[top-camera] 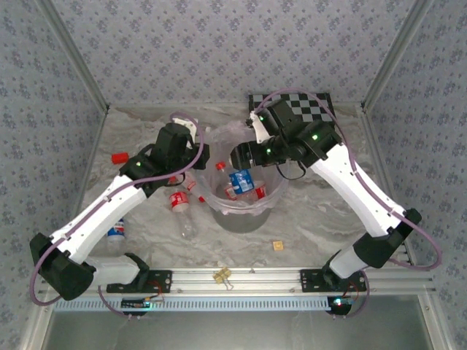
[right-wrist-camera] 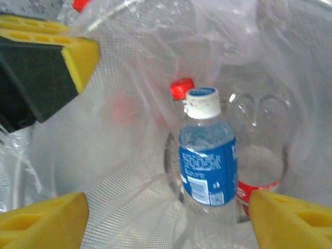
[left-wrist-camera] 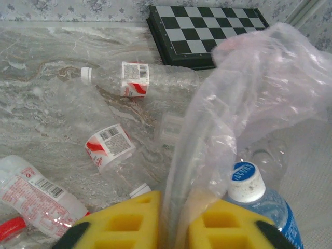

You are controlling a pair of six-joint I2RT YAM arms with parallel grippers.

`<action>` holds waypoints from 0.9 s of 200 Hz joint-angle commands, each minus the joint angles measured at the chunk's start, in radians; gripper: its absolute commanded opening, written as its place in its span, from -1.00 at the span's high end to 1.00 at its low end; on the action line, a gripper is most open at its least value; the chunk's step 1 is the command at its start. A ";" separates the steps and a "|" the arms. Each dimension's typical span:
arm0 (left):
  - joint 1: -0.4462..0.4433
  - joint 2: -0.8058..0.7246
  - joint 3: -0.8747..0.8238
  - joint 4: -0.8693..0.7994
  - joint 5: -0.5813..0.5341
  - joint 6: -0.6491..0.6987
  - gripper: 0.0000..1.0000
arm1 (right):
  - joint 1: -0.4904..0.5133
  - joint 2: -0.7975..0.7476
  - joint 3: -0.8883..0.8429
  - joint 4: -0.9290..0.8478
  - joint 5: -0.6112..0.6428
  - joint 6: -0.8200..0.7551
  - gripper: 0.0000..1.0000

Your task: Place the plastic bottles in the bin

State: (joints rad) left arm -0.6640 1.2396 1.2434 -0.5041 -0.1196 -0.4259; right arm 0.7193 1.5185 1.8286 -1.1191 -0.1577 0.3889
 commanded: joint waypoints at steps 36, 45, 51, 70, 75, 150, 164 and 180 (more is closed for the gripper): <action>-0.003 0.013 0.127 -0.031 -0.023 0.053 -0.03 | -0.109 -0.185 -0.114 0.071 -0.050 -0.048 -0.63; -0.001 0.019 0.144 -0.037 -0.015 0.060 -0.15 | -0.141 -0.220 -0.145 0.111 -0.068 -0.035 -0.63; -0.002 0.023 0.160 -0.046 -0.009 0.066 -0.28 | -0.164 -0.240 -0.166 0.135 -0.078 -0.027 -0.64; -0.002 0.026 0.237 -0.100 -0.015 0.094 -0.67 | -0.231 -0.300 -0.227 0.204 -0.082 -0.008 -0.66; -0.003 0.020 0.258 -0.120 -0.027 0.101 -0.75 | -0.249 -0.316 -0.242 0.219 -0.080 -0.003 -0.66; 0.110 -0.292 0.165 -0.347 -0.298 0.016 -0.99 | -0.478 -0.402 -0.425 0.300 -0.097 0.032 -0.69; 0.211 -0.330 0.080 -0.374 -0.184 -0.045 -0.96 | -0.511 -0.393 -0.445 0.327 -0.112 0.032 -0.69; 0.298 -0.337 -0.038 -0.391 -0.042 -0.078 -0.96 | -0.524 -0.387 -0.462 0.344 -0.134 0.027 -0.69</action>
State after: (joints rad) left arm -0.4599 0.8845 1.3476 -0.7765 -0.3172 -0.4191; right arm 0.2176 1.1252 1.3907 -0.8299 -0.2447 0.4072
